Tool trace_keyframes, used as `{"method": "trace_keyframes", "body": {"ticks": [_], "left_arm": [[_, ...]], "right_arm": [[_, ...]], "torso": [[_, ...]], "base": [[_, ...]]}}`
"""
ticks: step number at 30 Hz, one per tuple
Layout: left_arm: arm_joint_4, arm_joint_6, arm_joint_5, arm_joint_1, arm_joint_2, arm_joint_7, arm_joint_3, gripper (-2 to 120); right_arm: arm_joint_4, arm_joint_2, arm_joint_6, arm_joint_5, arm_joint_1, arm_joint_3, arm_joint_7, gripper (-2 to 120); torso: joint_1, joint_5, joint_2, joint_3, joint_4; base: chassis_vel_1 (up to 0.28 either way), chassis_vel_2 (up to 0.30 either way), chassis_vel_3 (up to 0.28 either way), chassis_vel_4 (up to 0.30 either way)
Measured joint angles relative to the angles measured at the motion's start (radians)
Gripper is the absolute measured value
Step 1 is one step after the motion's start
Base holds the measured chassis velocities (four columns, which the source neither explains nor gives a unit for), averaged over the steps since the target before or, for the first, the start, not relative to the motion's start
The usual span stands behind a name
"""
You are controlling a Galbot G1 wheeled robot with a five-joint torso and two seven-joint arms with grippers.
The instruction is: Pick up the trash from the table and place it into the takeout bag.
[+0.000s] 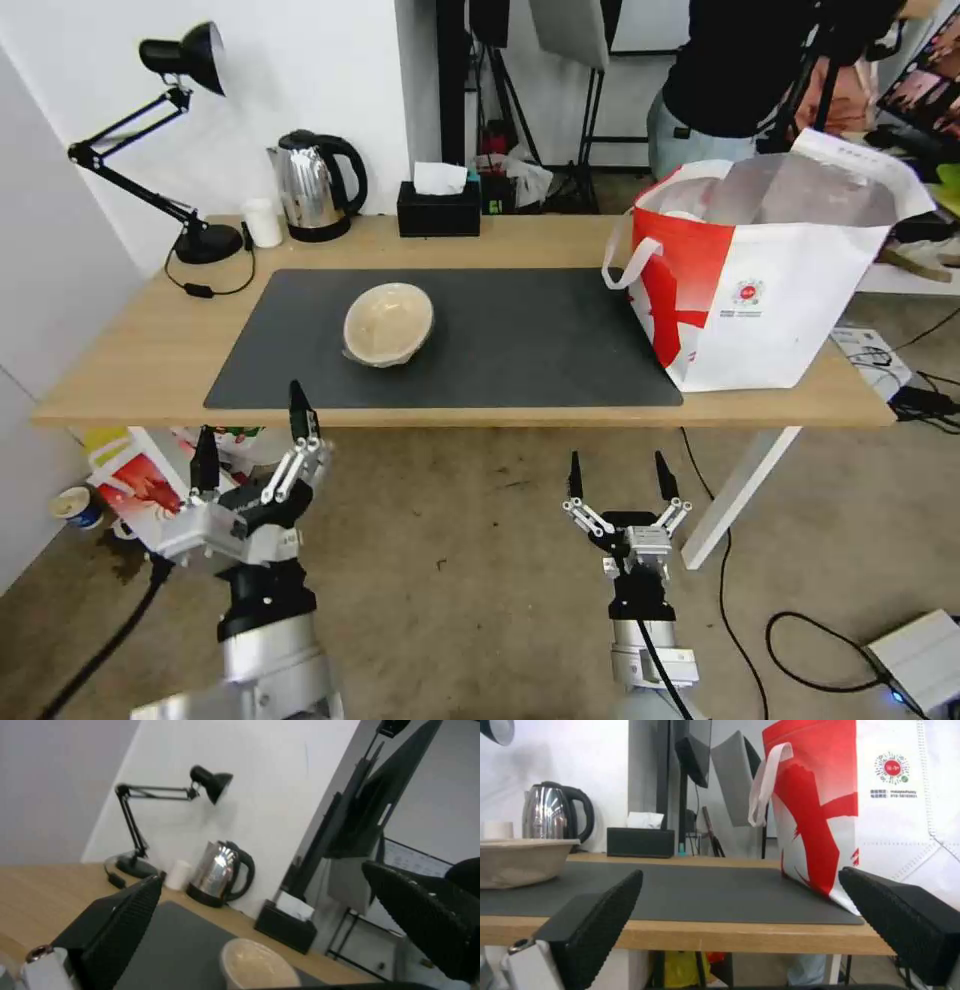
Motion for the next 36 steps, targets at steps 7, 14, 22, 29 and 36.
{"method": "trace_keyframes", "body": {"ticks": [7,14,22,29,36], "left_arm": [[-0.005,0.015,-0.02,-0.004,0.005,0.002,-0.002,100],[-0.015,0.093,-0.187,-0.056,0.103,0.001,-0.031,100],[-0.015,0.168,-0.348,-0.106,0.199,0.001,-0.06,100],[-0.014,0.174,-0.395,-0.133,0.224,-0.002,-0.065,100],[-0.004,0.187,-0.608,-0.265,0.342,-0.025,-0.091,100]], "right_arm": [[0.0,0.0,0.0,0.0,0.0,0.0,0.0,100],[0.0,0.0,0.0,0.0,0.0,0.0,0.0,100],[0.0,0.0,0.0,0.0,0.0,0.0,0.0,100],[0.0,0.0,0.0,0.0,0.0,0.0,0.0,100],[0.0,0.0,0.0,0.0,0.0,0.0,0.0,100]], "torso": [[0.0,0.0,0.0,0.0,0.0002],[0.0,-0.0001,0.0,0.0,0.0002],[0.0,0.0,0.0,0.0,0.0002],[0.0,0.0001,0.0,0.0,0.0003],[0.0,-0.0001,0.0,0.0,0.0001]], "base": [[0.0,0.0,0.0,0.0],[0.0,0.0,0.0,0.0],[0.0,0.0,0.0,0.0],[0.0,0.0,0.0,0.0],[0.0,0.0,0.0,0.0]]}}
